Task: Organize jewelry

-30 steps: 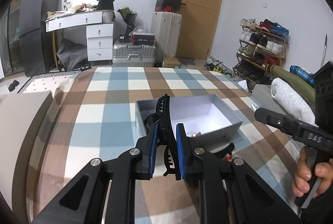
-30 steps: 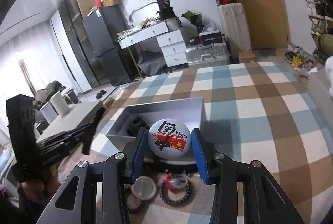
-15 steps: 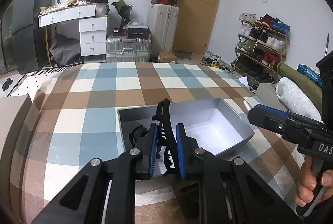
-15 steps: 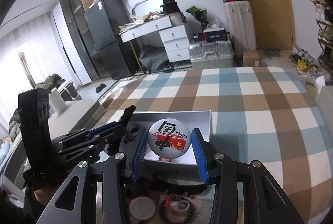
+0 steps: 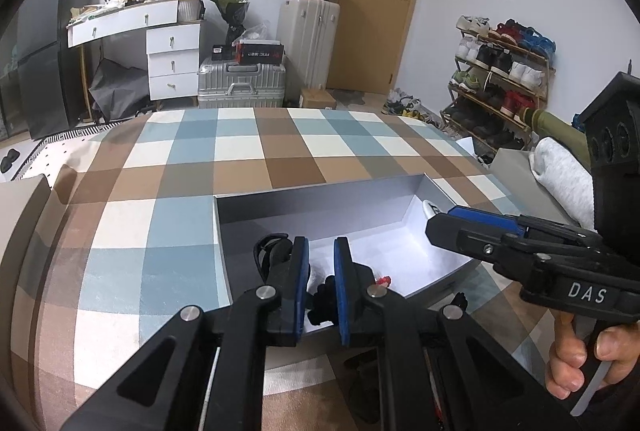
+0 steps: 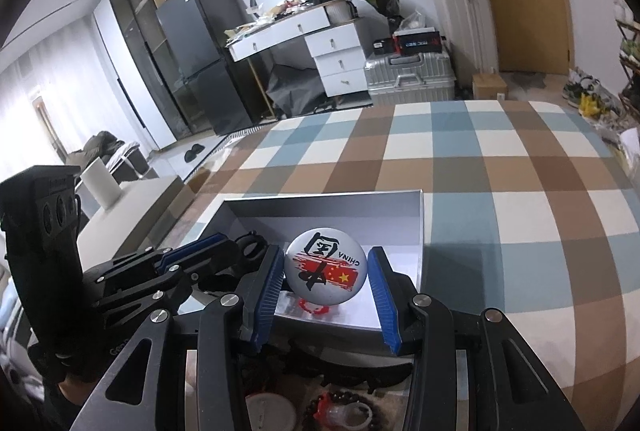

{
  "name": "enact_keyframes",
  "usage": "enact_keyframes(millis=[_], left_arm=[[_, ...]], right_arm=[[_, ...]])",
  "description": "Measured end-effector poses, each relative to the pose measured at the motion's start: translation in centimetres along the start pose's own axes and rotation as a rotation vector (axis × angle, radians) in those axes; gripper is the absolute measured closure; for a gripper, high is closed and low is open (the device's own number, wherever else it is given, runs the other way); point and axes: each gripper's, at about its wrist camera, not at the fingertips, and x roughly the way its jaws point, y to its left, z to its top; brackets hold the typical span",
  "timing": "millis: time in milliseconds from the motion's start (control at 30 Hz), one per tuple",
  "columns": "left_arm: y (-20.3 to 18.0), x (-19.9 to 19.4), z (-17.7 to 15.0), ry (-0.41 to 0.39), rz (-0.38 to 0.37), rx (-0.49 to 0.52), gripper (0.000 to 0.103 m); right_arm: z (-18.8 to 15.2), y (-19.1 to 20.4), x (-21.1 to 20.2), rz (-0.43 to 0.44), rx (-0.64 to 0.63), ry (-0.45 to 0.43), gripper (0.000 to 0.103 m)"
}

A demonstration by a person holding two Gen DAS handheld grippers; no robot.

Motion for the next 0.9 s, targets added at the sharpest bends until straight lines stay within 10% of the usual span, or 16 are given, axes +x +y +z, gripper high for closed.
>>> enact_keyframes(millis=[233,433,567,900], left_arm=[[0.5,-0.3,0.2,-0.006,-0.028,-0.031,0.093],[0.1,-2.0,-0.1,-0.031,-0.039,-0.020,0.040],[0.0,-3.0,-0.8,-0.012,-0.021,-0.005,0.032],[-0.2,-4.2,-3.0,0.075,0.079,0.006,0.011]], right_arm=[[-0.1,-0.1,0.5,0.002,0.010,0.027,0.058],[-0.3,-0.1,-1.2,-0.010,0.001,0.004,0.039],[-1.6,0.0,-3.1,-0.051,-0.038,-0.013,0.010],[-4.0,0.0,-4.4,-0.120,-0.075,0.040,0.002]])
